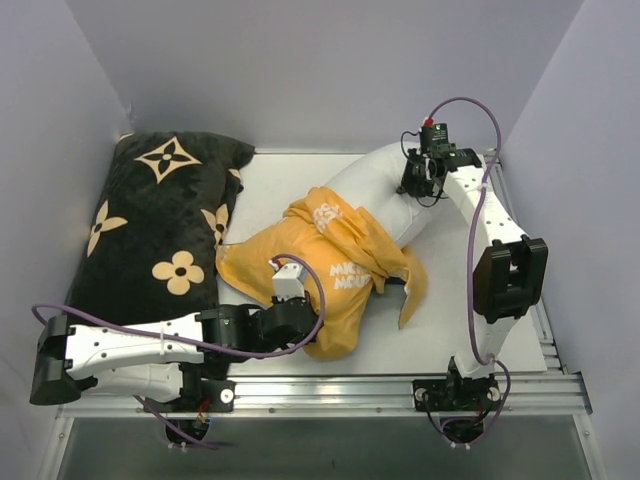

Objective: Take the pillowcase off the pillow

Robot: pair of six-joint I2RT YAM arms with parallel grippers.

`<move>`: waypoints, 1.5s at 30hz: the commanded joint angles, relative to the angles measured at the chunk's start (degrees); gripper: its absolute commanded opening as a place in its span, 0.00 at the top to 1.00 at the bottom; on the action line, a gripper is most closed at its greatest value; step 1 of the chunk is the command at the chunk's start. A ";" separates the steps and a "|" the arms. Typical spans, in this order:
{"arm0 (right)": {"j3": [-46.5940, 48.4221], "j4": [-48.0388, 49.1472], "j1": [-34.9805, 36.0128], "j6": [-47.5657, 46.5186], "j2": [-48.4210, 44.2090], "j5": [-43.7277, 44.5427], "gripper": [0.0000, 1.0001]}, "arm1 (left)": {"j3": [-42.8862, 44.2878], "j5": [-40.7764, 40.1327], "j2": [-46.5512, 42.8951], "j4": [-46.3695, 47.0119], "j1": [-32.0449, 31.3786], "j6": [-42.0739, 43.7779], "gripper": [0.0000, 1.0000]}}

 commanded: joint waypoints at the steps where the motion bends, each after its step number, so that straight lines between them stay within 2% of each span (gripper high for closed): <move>1: -3.03 -3.18 3.71 -2.33 -5.60 0.10 0.82 | -0.36 -4.25 -4.67 -7.02 1.41 -0.76 1.00; 2: -3.64 -3.18 5.37 -3.04 -6.93 0.89 0.72 | -0.36 -4.69 -5.21 -8.08 1.76 -0.94 1.00; 4: -5.66 -2.74 8.00 -5.14 -11.04 1.16 0.37 | -0.27 -5.31 -6.61 -10.28 2.99 -0.85 1.00; 5: -6.37 -2.74 8.02 -5.85 -12.38 1.42 0.37 | -0.45 -5.31 -6.97 -10.90 3.52 -0.85 1.00; 6: -8.20 -2.65 10.11 -6.38 -13.61 1.77 0.26 | -0.97 -5.14 -7.49 -11.25 4.13 -0.85 1.00; 9: -11.81 -2.65 12.93 -7.09 -18.27 5.46 0.09 | -1.59 -4.08 -8.99 -11.87 6.24 -0.24 1.00; 12: -17.17 -1.78 13.03 -5.86 -19.51 3.98 0.04 | -2.03 -3.29 -10.22 -11.96 7.92 0.82 1.00; 14: -22.27 1.98 13.91 -4.38 -20.21 -0.67 0.00 | -1.86 -3.03 -10.57 -11.96 8.97 1.78 1.00; 17: -27.88 7.52 16.98 -2.00 -22.06 -1.65 0.00 | -1.16 -2.59 -10.05 -11.87 9.94 2.75 1.00; 22: -31.07 16.93 18.83 4.59 -17.77 -11.49 0.00 | 0.25 -2.06 -8.64 -11.35 10.03 4.33 1.00; 23: -30.55 19.39 19.01 5.38 -16.45 -12.72 0.15 | 1.21 -1.97 -8.64 -11.43 10.12 5.38 1.00; 24: -29.41 19.67 19.01 5.82 -15.04 -15.16 0.38 | 1.92 -2.23 -8.55 -11.43 10.46 6.17 1.00; 25: -28.10 18.46 18.83 6.35 -13.03 -15.28 0.72 | 2.62 -2.50 -9.16 -11.52 10.55 6.97 1.00; 26: -27.04 17.23 18.14 6.79 -12.66 -14.23 1.00 | 3.41 -2.76 -9.60 -11.87 10.99 8.71 1.00; 29: -24.84 14.68 14.80 8.37 -16.42 -10.72 1.00 | 7.89 -3.64 -11.89 -14.85 15.72 12.84 1.00; 30: -22.57 13.45 11.05 8.38 -17.91 -8.53 1.00 | 9.73 -3.64 -12.59 -15.56 17.39 14.08 1.00; 33: -17.73 7.03 3.05 7.24 -22.22 -5.61 1.00 | 12.54 -2.94 -15.14 -17.23 26.26 19.62 1.00; 34: -14.41 4.58 0.75 7.23 -23.45 -6.31 1.00 | 13.25 -2.76 -15.75 -17.58 31.68 20.93 1.00; 36: -11.57 2.46 -4.34 6.97 -23.81 -7.28 1.00 | 15.01 -1.62 -16.02 -18.63 36.89 24.71 1.00; 41: -5.50 -1.15 -8.06 7.59 -23.11 -10.54 1.00 | 22.30 -2.23 -15.59 -19.17 52.79 30.17 1.00; 45: -4.09 -3.00 -8.15 7.67 -23.11 -9.31 1.00 | 28.80 -3.20 -12.96 -17.33 61.69 32.55 1.00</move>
